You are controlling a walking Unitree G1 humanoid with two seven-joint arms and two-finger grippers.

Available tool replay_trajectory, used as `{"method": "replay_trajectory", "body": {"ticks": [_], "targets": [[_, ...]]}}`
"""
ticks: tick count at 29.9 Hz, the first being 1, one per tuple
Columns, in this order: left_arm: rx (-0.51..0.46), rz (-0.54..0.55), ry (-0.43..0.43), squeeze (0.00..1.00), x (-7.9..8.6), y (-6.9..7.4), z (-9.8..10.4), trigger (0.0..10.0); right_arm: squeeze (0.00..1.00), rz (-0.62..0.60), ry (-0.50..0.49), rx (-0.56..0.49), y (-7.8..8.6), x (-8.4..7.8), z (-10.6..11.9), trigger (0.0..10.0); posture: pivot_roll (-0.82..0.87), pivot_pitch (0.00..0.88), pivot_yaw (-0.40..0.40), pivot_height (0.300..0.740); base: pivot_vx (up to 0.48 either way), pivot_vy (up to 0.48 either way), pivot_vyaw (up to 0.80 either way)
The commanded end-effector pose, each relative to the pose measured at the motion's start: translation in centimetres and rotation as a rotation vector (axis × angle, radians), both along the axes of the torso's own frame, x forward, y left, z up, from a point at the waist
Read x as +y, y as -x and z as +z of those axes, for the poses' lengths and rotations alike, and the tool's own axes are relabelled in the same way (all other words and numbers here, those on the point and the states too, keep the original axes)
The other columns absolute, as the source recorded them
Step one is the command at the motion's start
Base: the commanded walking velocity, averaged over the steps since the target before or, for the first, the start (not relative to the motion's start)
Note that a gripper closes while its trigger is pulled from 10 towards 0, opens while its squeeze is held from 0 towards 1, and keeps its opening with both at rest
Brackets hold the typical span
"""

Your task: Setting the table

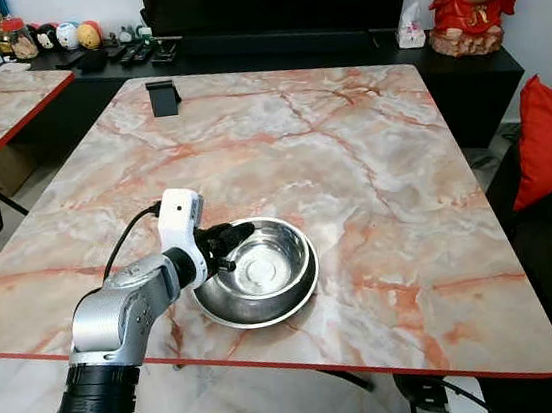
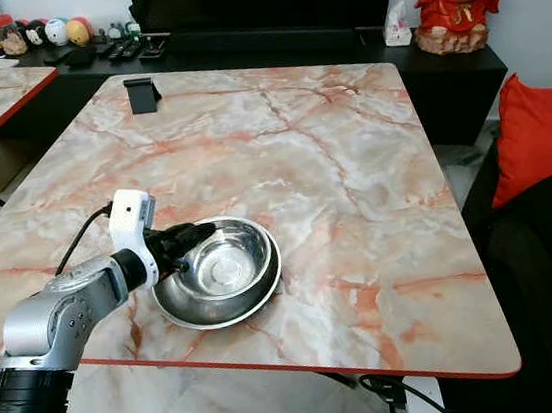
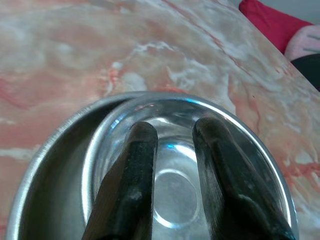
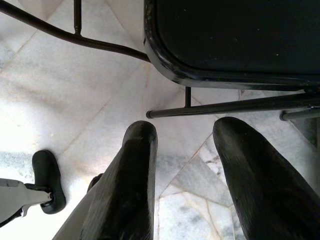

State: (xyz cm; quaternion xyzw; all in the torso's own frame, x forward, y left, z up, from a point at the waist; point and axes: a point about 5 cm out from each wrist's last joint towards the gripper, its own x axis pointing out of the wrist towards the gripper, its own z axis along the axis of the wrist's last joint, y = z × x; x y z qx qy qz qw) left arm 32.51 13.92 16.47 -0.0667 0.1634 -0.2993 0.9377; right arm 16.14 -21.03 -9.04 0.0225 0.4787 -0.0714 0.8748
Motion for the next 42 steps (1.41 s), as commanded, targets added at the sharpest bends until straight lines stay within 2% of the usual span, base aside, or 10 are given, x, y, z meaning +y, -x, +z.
{"method": "replay_trajectory", "body": {"ticks": [1,9,13,42], "targets": [[0.007,-0.045,-0.018,0.00,-0.4,0.5,0.1,10.0,0.00,-0.002,-0.002,0.009,0.3,0.0,-0.1,10.0,0.06,0.000,-0.040,0.711,0.000,0.000,0.00],[0.019,-0.047,-0.052,0.00,-0.5,0.6,-0.3,10.0,0.00,-0.004,-0.001,0.009,0.3,0.0,-0.1,10.0,0.06,0.000,-0.039,0.711,0.000,0.000,0.00],[0.030,0.004,-0.107,0.00,-0.1,0.2,-0.8,10.0,0.00,-0.007,0.000,0.009,0.2,0.0,-0.1,10.0,0.06,0.000,-0.037,0.711,0.000,0.000,0.00],[0.032,0.111,-0.162,0.00,1.0,-0.5,-1.2,10.0,0.00,-0.008,0.004,0.008,0.1,-0.1,0.0,10.0,0.06,0.000,-0.041,0.711,0.000,0.000,0.00]]}}
